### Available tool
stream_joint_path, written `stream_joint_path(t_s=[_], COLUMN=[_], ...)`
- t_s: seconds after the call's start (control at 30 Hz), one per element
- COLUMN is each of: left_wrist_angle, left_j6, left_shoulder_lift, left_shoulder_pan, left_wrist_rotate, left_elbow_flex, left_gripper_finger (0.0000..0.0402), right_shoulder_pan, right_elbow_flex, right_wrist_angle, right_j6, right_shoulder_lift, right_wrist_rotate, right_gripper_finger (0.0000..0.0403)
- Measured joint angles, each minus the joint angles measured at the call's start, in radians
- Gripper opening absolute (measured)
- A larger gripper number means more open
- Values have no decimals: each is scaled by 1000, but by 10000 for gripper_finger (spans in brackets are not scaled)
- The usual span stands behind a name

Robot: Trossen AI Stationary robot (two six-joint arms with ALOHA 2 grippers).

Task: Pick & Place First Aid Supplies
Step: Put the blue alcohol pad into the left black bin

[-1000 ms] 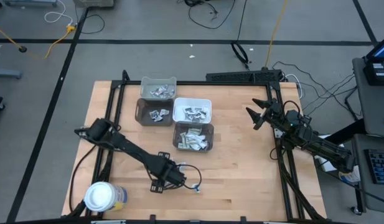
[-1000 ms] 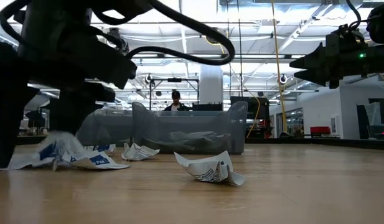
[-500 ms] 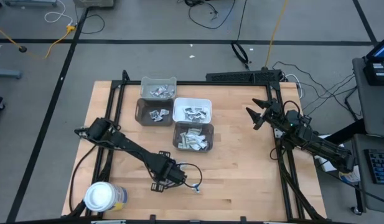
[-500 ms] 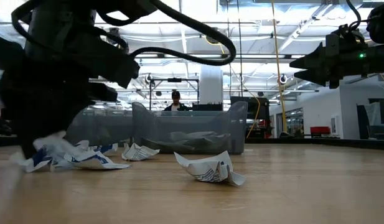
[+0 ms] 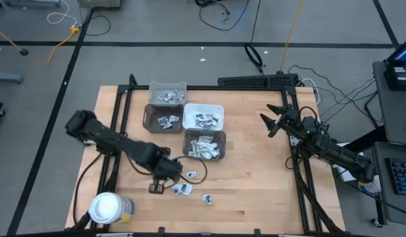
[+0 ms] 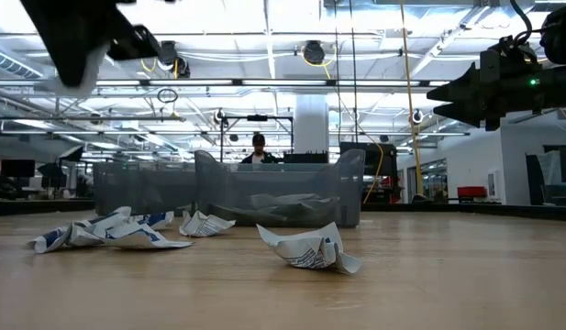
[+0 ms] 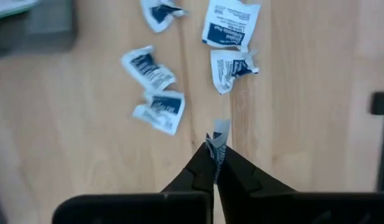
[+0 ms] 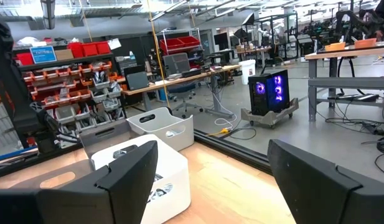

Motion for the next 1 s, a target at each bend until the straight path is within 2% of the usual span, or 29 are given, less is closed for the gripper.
stream_joint_path(t_s=[0.13, 0.27, 0.37, 0.6, 1.0], left_wrist_angle=[-17, -48, -59, -60, -59], left_j6=[-31, -41, -64, -19, 151], left_shoulder_lift=[-71, -89, -93, -93, -92], left_shoulder_pan=[4, 10, 63, 315, 820], left_wrist_rotate=[-1, 0, 1, 51, 53], left_elbow_flex=[0, 0, 0, 0, 0], left_gripper_finger=[14, 5, 11, 5, 10], right_shoulder_pan=[0, 0, 0, 0, 0], right_elbow_flex=[0, 0, 0, 0, 0], right_wrist_angle=[0, 0, 0, 0, 0], right_j6=[0, 0, 0, 0, 0], right_shoulder_lift=[0, 0, 0, 0, 0], right_wrist_rotate=[0, 0, 0, 0, 0], right_gripper_finger=[297, 297, 297, 297, 297])
